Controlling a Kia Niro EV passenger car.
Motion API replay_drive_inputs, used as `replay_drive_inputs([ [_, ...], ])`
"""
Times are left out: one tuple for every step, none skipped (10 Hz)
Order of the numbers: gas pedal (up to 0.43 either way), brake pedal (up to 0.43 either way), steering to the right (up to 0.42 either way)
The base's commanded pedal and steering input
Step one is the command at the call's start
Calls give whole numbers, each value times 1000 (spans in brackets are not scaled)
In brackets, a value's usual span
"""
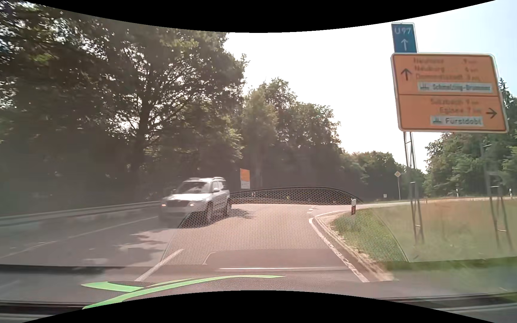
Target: Follow the waypoints while adhering to traffic rules and regulations
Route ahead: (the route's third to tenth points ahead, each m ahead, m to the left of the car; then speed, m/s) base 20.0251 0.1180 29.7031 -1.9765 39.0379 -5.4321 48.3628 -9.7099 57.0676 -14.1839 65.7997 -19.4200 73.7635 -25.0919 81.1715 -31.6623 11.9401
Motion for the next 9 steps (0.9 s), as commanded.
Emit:
replay_drive_inputs([
  [110,0,50],
  [110,0,50],
  [110,0,49],
  [110,0,47],
  [110,0,45],
  [110,0,45],
  [110,0,45],
  [110,0,45],
  [110,0,45],
])
